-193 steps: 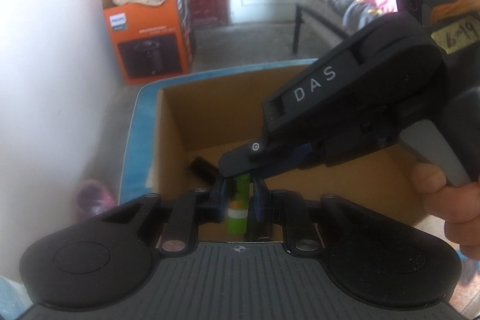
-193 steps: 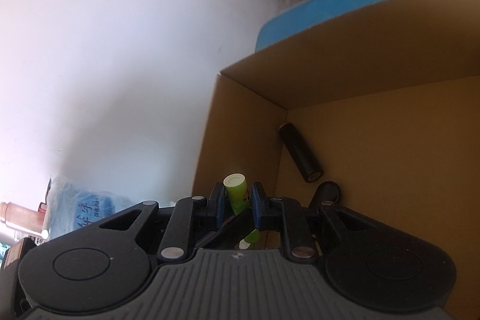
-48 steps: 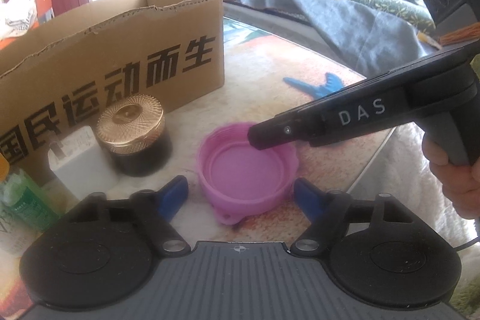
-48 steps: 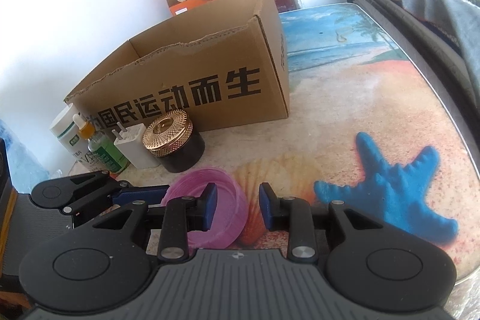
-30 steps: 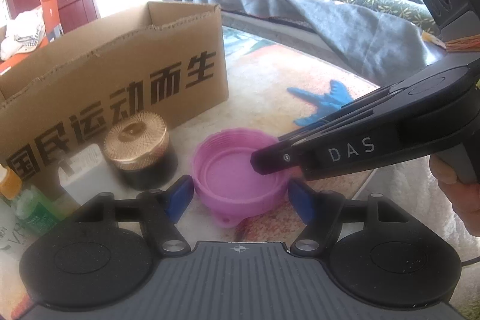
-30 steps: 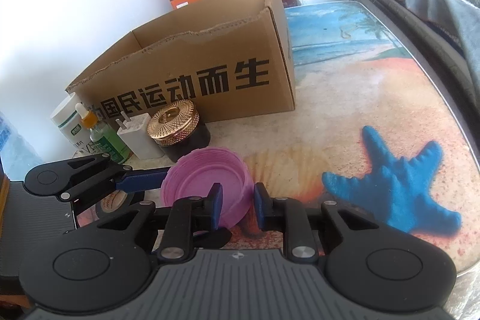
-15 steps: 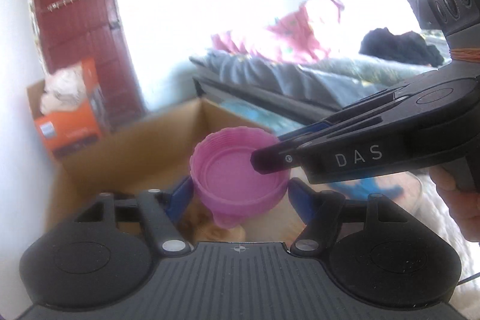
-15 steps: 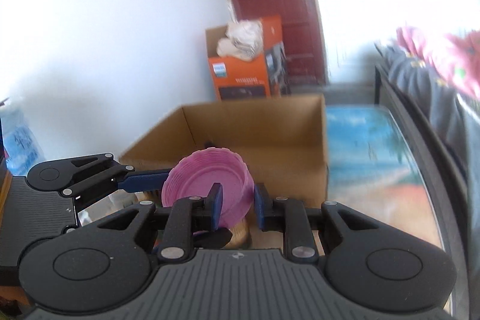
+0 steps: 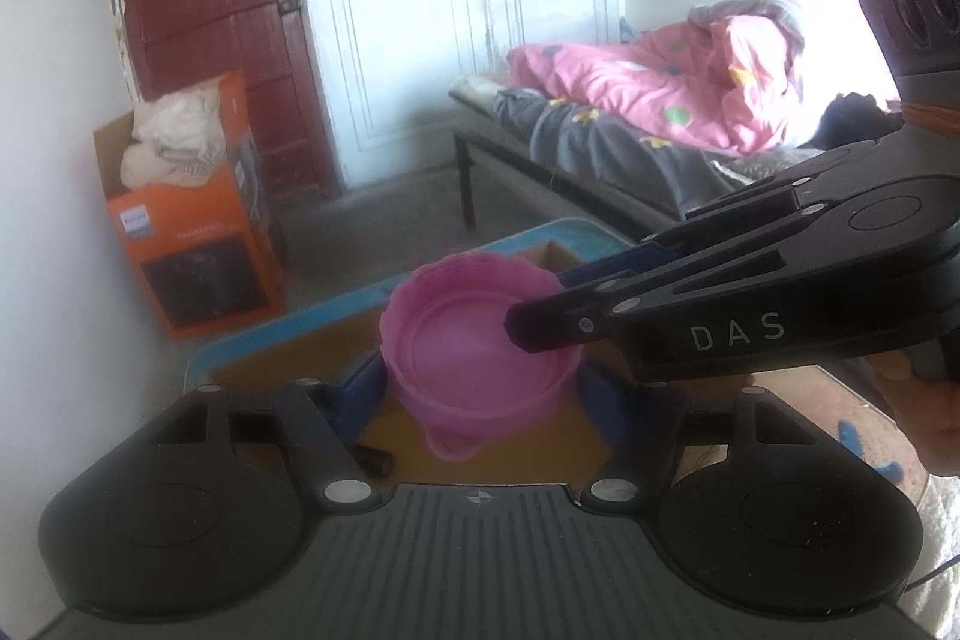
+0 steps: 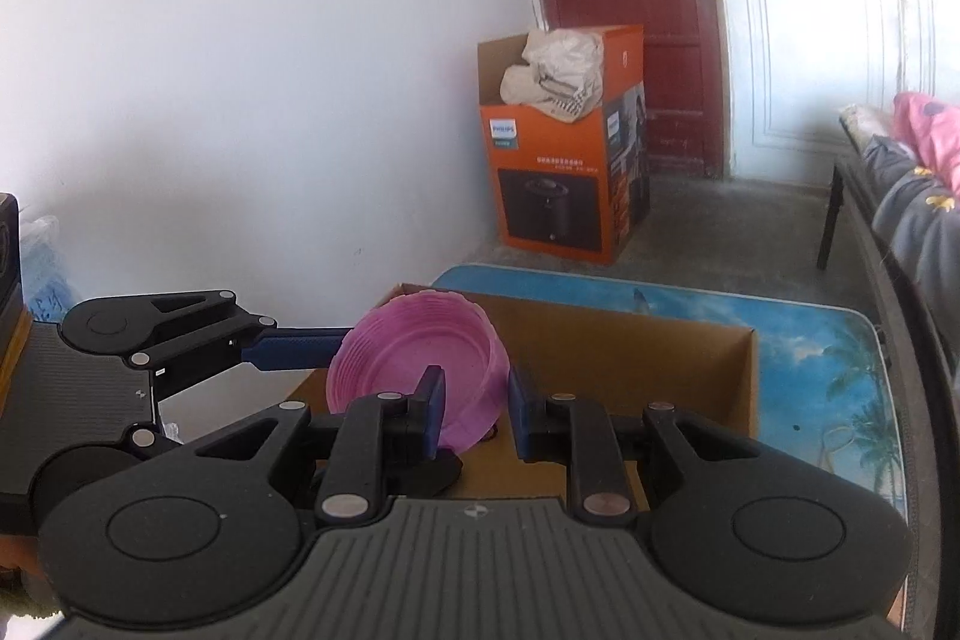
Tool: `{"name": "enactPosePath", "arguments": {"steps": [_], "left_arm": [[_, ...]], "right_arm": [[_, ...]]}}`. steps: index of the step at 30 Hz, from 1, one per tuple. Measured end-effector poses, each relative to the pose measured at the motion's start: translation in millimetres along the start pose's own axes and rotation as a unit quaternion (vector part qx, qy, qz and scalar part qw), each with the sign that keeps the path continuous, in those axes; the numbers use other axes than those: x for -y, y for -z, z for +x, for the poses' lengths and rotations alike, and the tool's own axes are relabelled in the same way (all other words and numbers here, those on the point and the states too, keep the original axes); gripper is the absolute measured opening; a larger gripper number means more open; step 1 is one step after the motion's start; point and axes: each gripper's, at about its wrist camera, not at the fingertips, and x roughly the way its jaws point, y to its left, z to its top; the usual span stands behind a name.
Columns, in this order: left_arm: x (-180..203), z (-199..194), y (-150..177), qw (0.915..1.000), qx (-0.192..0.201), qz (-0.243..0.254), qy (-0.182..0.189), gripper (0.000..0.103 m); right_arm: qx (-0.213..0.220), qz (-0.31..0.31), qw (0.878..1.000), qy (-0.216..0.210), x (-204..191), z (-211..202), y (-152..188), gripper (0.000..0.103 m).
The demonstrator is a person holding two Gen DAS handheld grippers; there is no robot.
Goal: Organize rigid objects
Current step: 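Carry the pink bowl with the right tool into the box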
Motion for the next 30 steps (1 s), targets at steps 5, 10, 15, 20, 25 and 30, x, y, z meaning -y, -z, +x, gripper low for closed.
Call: {"name": "enactPosePath", "arguments": {"steps": [5, 10, 15, 20, 25, 30], "left_arm": [[-18.8, 35.3, 2.8, 0.9975, -0.066, -0.024, 0.01, 0.07], [-28.9, 68.8, 7.8, 0.9893, -0.136, -0.046, 0.03, 0.07], [-39.8, 96.6, 9.2, 0.9785, -0.191, -0.059, 0.051, 0.07], [-50.6, 118.7, 4.2, 0.9694, -0.223, -0.082, 0.062, 0.07], [-61.5, 138.9, 1.2, 0.9639, -0.234, -0.109, 0.065, 0.07], [-68.2, 162.5, 0.4, 0.9591, -0.247, -0.124, 0.062, 0.07]], "right_arm": [[-0.082, 0.034, 0.996, -0.011, 15.9, 50.4, -2.2, 0.025], [-0.156, 0.068, 0.985, -0.014, 33.7, 96.5, 5.7, 0.025], [-0.203, 0.079, 0.976, -0.01, 45.7, 121.8, 15.8, 0.025], [-0.226, 0.095, 0.969, -0.007, 60.1, 142.3, 12.6, 0.025], [-0.236, 0.107, 0.966, 0.002, 71.1, 158.4, 3.6, 0.025], [-0.248, 0.105, 0.963, 0.011, 79.9, 183.3, -1.6, 0.024]]}}
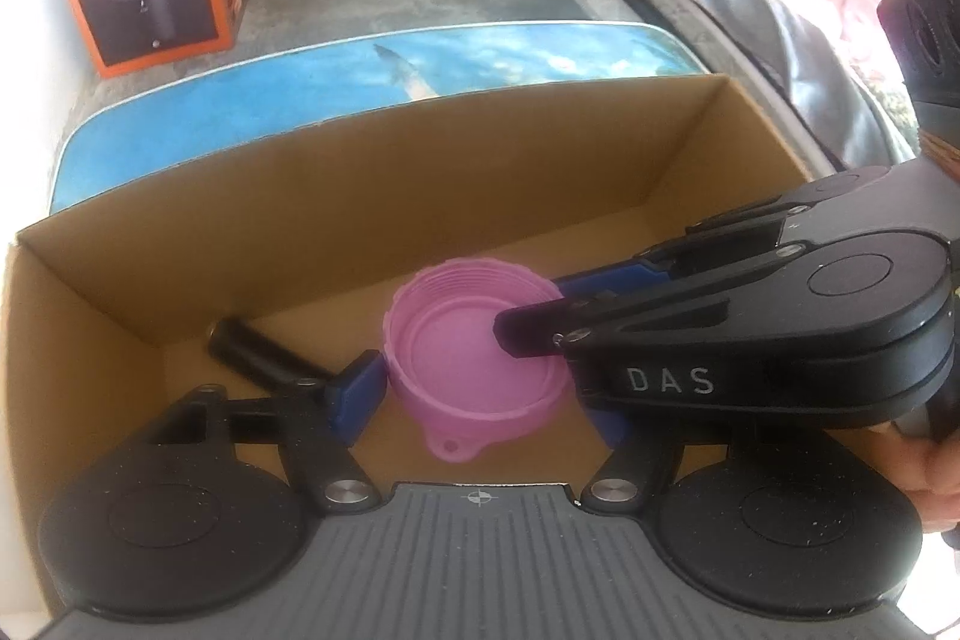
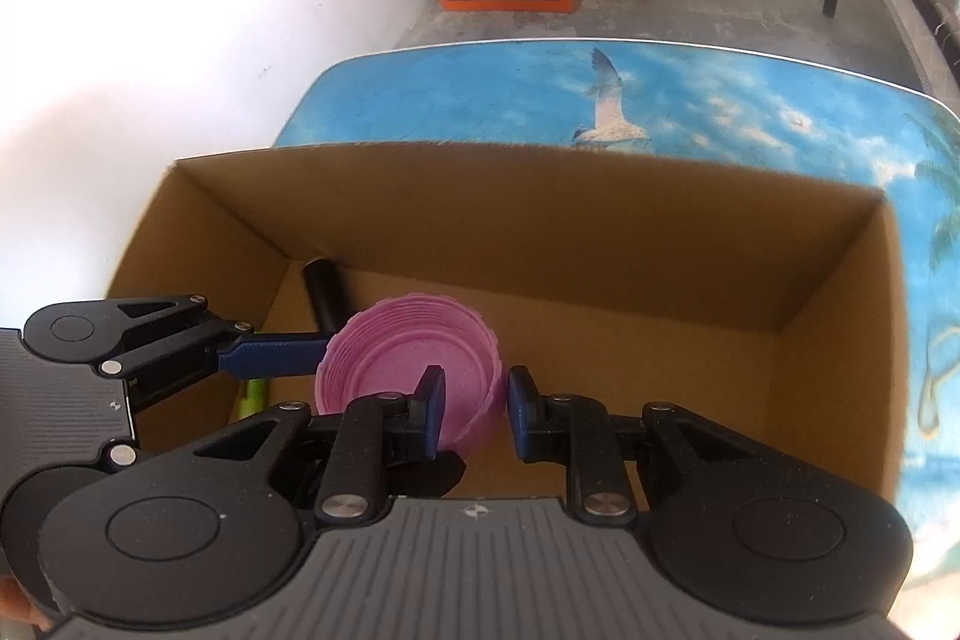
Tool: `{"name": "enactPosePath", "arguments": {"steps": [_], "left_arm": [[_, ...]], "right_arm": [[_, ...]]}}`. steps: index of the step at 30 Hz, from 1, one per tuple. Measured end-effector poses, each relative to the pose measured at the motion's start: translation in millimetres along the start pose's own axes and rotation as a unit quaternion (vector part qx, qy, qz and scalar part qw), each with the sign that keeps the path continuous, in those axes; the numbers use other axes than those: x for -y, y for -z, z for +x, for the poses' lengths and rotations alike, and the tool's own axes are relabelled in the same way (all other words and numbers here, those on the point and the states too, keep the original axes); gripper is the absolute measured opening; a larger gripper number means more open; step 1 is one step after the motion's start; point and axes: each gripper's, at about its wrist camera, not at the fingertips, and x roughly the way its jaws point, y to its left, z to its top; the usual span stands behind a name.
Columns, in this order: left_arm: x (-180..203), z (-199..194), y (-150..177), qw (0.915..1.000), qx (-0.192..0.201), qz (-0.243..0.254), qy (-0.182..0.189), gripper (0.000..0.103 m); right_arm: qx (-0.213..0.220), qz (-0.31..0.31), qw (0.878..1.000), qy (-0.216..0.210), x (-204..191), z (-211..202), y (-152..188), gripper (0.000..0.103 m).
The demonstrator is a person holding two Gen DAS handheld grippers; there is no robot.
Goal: Organize rigid objects
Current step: 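Carry the pink bowl with the right tool into the box, then open the right tool to release the pink bowl in the box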
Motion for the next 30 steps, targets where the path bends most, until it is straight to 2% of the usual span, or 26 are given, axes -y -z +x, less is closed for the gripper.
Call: {"name": "enactPosePath", "arguments": {"steps": [7, 12, 16, 21, 24, 30], "left_arm": [[-9.2, 14.6, -8.0, 0.9992, -0.03, -0.01, -0.026, 0.071], [-17.1, 11.7, -4.9, 0.9984, -0.037, -0.021, -0.038, 0.08], [-23.5, 5.9, -2.0, 0.9977, -0.036, -0.022, -0.053, 0.084], [-27.2, -0.8, -2.6, 0.9973, -0.021, -0.029, -0.065, 0.085], [-25.2, -5.5, -1.5, 0.997, -0.011, -0.023, -0.074, 0.088], [-21.6, -25.6, 1.5, 0.9973, 0.022, -0.023, -0.066, 0.092]], "right_arm": [[-0.032, 0.001, 0.999, -0.003, -1.3, 32.0, -17.4, 0.025], [-0.051, 0.005, 0.998, -0.027, -7.4, 47.2, -21.8, 0.024], [-0.052, -0.002, 0.998, -0.037, -17.4, 55.5, -25.2, 0.024], [-0.038, 0.001, 0.997, -0.061, -25.3, 59.6, -29.5, 0.024], [-0.018, -0.003, 0.998, -0.057, -27.8, 54.4, -28.3, 0.026], [0.031, 0.026, 0.997, -0.072, -13.1, 14.7, -23.1, 0.027]]}}
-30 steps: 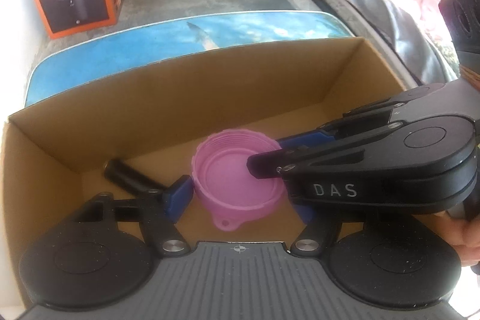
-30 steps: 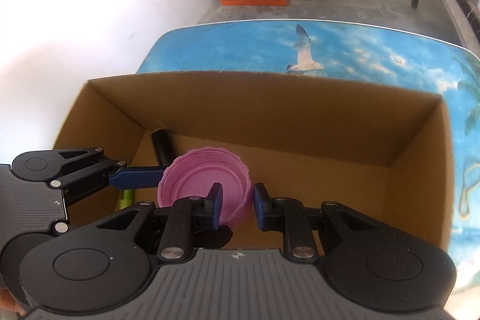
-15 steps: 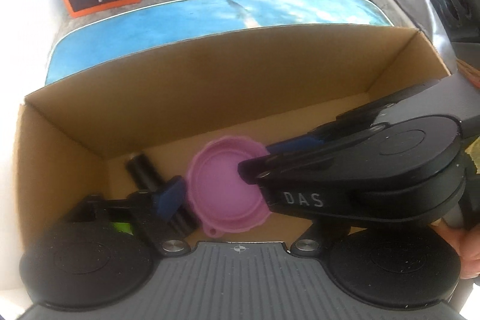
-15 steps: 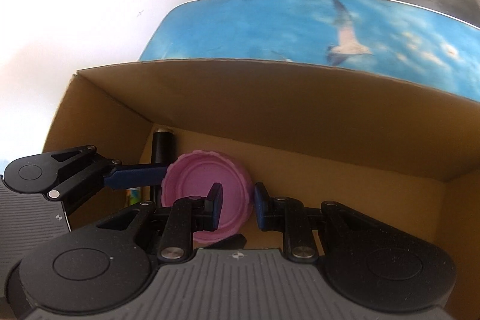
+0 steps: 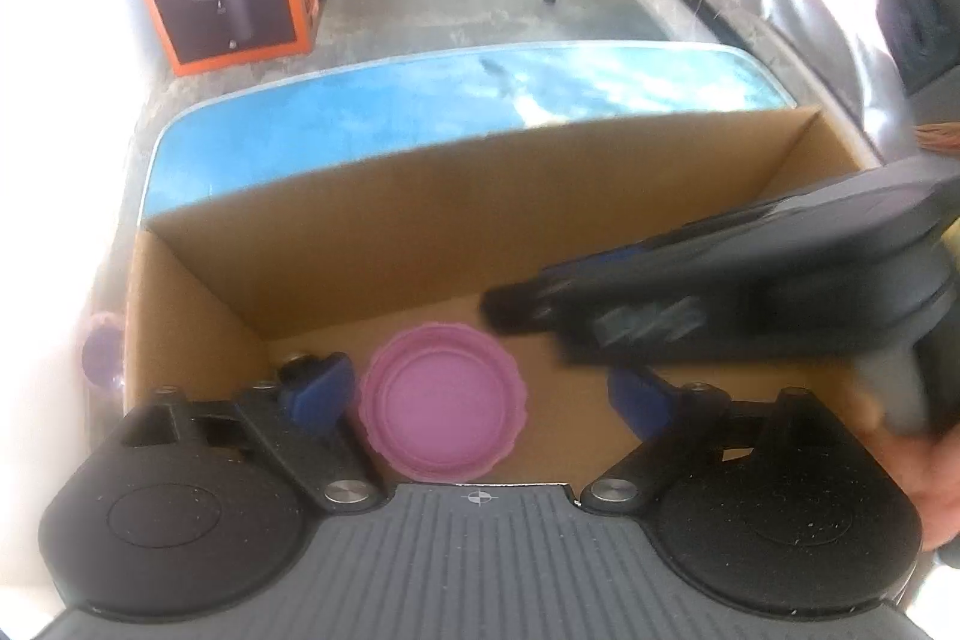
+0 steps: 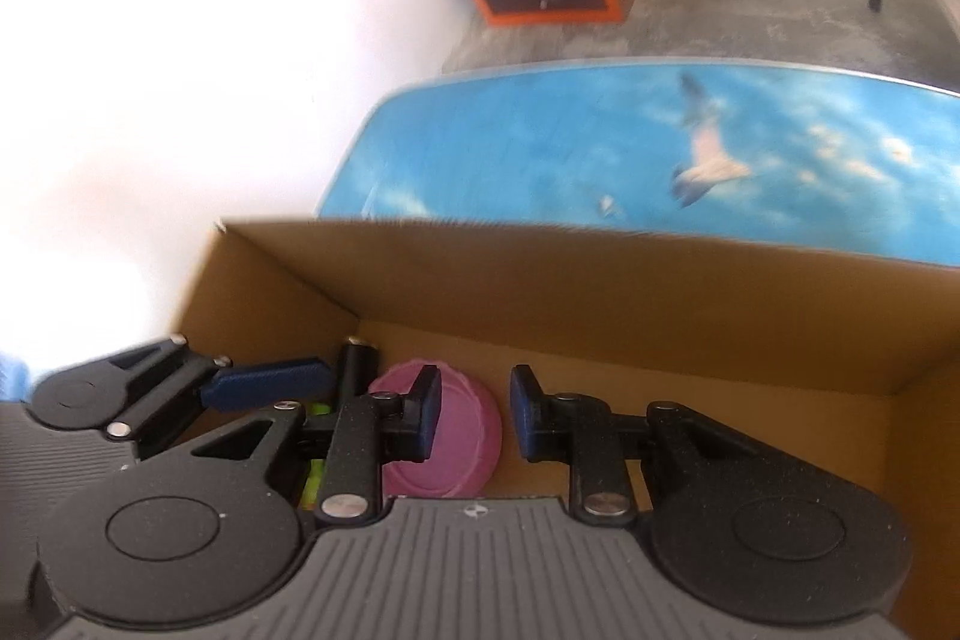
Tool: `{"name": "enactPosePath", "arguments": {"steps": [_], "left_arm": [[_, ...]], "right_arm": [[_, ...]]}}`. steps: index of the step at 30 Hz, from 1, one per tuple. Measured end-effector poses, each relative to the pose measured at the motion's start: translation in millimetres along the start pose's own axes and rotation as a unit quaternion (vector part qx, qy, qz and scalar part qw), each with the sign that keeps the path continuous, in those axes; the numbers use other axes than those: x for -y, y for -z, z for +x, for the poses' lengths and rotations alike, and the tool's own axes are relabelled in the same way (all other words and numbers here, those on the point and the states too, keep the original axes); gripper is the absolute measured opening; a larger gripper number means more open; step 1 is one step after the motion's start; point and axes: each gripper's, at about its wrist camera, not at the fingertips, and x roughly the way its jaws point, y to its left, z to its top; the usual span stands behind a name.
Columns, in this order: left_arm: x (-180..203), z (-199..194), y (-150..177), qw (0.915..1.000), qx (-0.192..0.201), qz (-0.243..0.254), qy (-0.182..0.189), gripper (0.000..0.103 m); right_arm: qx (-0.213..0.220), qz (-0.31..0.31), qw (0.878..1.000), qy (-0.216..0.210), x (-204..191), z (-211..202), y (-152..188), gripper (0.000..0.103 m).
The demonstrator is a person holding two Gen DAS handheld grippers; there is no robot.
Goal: Organize rigid objects
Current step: 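Open the right tool to release the pink bowl in the box, then grasp the black tape roll on the table with the right tool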
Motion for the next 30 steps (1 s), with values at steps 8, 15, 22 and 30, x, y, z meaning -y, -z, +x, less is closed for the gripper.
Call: {"name": "enactPosePath", "arguments": {"steps": [8, 15, 22, 30], "left_arm": [[8.0, -75.8, 25.1, 0.9964, 0.075, 0.015, 0.037, 0.096], [20.5, -151.4, 85.7, 0.9855, 0.138, 0.027, 0.094, 0.103], [37.8, -164.1, 162.1, 0.9801, 0.137, 0.026, 0.141, 0.103], [83.2, -122.0, 227.3, 0.9872, 0.135, 0.07, 0.051, 0.103]], "right_arm": [[0.098, 0.011, 0.993, -0.059, 21.2, -123.3, 60.0, 0.037], [0.168, 0.036, 0.981, -0.091, 42.2, -212.6, 166.1, 0.049], [0.22, 0.111, 0.956, -0.157, 51.3, -251.4, 259.0, 0.058], [0.166, 0.106, 0.977, -0.076, 21.3, -183.1, 295.6, 0.059]]}}
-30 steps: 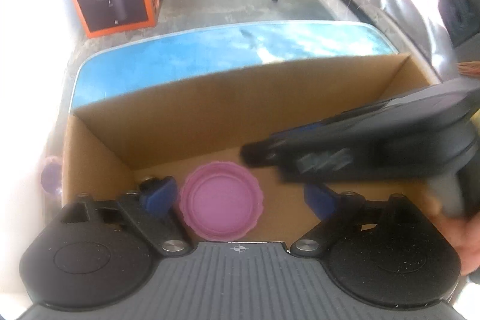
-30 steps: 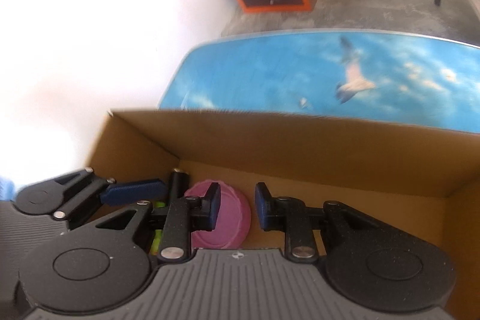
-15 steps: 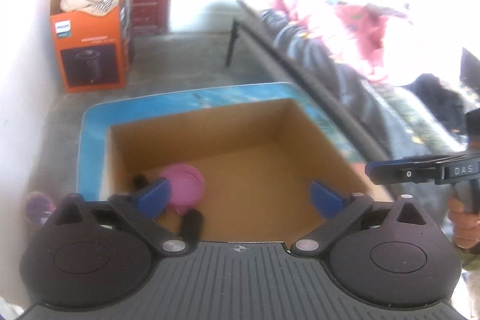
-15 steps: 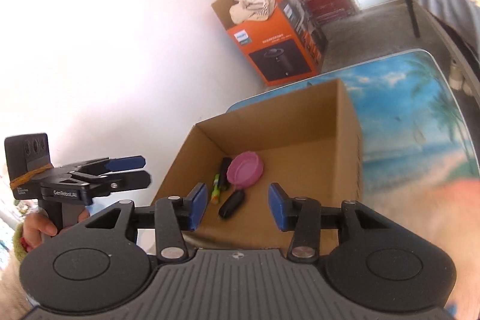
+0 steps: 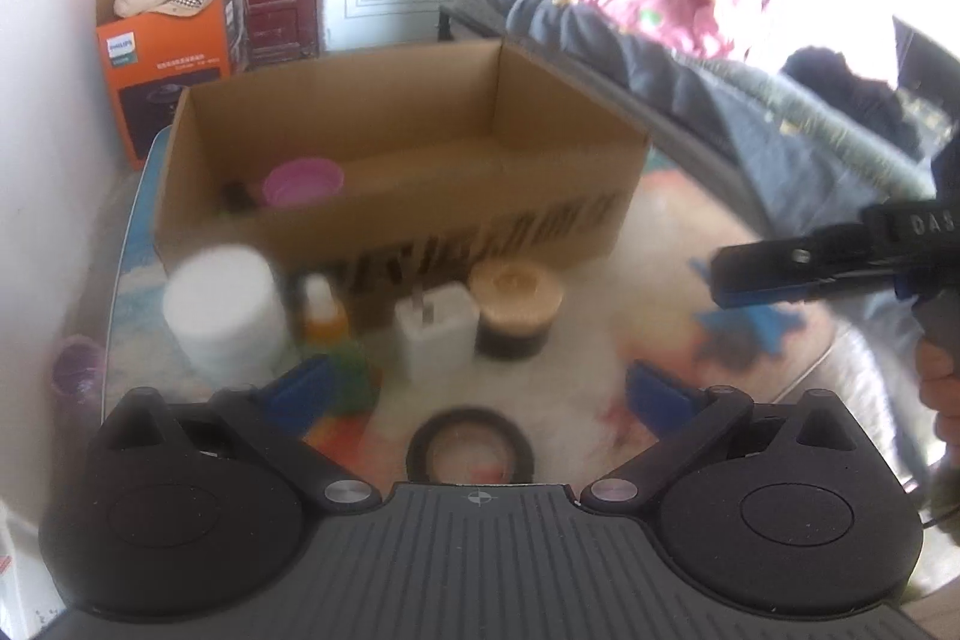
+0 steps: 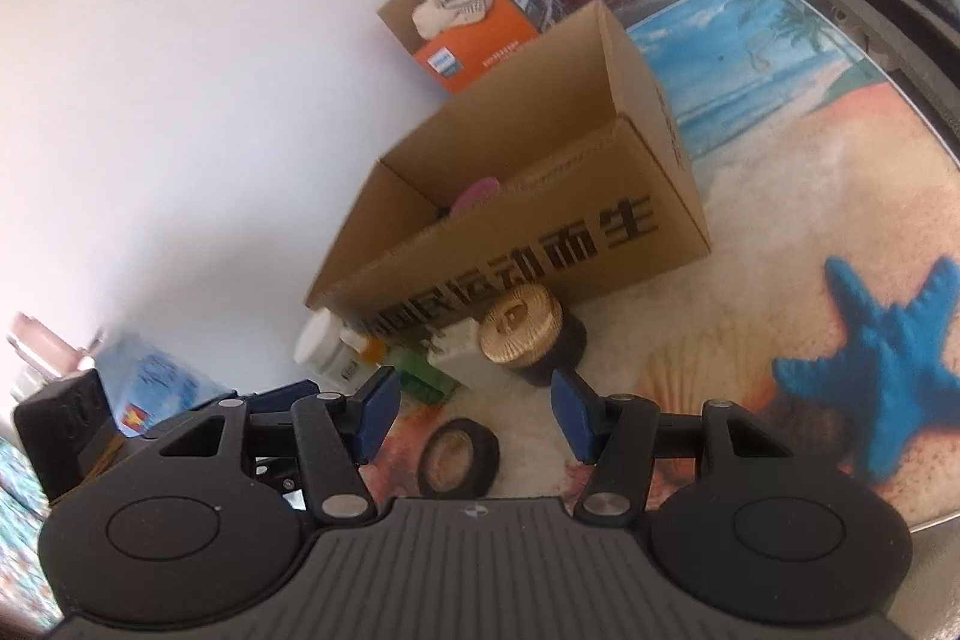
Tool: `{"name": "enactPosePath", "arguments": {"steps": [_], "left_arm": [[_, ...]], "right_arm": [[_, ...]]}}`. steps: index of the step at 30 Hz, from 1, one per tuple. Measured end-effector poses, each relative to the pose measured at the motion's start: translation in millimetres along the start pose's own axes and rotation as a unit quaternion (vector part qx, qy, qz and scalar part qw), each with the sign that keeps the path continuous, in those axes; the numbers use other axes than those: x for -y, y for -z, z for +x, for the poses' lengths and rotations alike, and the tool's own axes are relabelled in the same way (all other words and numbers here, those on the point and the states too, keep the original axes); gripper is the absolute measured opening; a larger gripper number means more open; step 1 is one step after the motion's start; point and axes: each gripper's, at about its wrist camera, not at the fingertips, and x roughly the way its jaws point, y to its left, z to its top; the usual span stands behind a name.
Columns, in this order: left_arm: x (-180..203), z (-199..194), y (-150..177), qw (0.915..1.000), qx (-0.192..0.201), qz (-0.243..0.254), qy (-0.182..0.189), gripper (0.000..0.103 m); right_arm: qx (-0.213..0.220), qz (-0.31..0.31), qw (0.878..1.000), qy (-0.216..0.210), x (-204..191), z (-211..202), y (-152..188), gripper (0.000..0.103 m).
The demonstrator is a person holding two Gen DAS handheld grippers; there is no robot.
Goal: Organize rigid objects
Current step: 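Grasp the black tape roll on the table with the right tool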
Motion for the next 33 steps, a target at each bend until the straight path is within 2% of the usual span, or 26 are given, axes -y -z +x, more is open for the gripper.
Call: {"name": "enactPosePath", "arguments": {"steps": [4, 7, 9, 11, 17, 21, 25, 30, 33], "left_arm": [[17.9, 18.1, 25.9, 0.9979, -0.014, 0.043, -0.045, 0.102], [26.7, 29.9, 40.9, 0.9949, -0.016, 0.058, -0.081, 0.1], [29.6, 37.3, 46.4, 0.9942, -0.025, 0.059, -0.087, 0.095], [26.5, 40.2, 50.4, 0.9953, -0.031, 0.049, -0.078, 0.093], [11.7, 43.0, 53.2, 0.9974, -0.032, 0.016, -0.062, 0.077], [-0.5, 42.9, 53.4, 0.9982, -0.028, -0.003, -0.053, 0.067], [2.3, 40.0, 56.2, 0.9989, -0.022, -0.007, -0.041, 0.067], [12.0, 44.0, 54.6, 0.9995, -0.018, 0.005, -0.026, 0.066], [19.7, 46.3, 52.3, 0.9998, -0.018, 0.009, -0.004, 0.066]], "right_arm": [[-0.028, -0.063, 0.997, 0.039, -19.4, 32.3, 20.1, 0.059], [-0.038, -0.094, 0.994, 0.05, -27.9, 52.6, 29.7, 0.058], [-0.047, -0.107, 0.992, 0.054, -30.8, 64.8, 32.7, 0.056], [-0.055, -0.118, 0.99, 0.057, -32.8, 75.2, 35.6, 0.054], [-0.077, -0.138, 0.986, 0.054, -37.6, 96.5, 39.4, 0.045], [-0.092, -0.146, 0.984, 0.051, -39.9, 106.6, 40.4, 0.033], [-0.102, -0.149, 0.982, 0.054, -38.5, 112.9, 41.4, 0.026], [-0.101, -0.145, 0.982, 0.061, -32.1, 106.0, 38.5, 0.025], [-0.097, -0.142, 0.982, 0.072, -26.6, 94.6, 36.7, 0.025]]}}
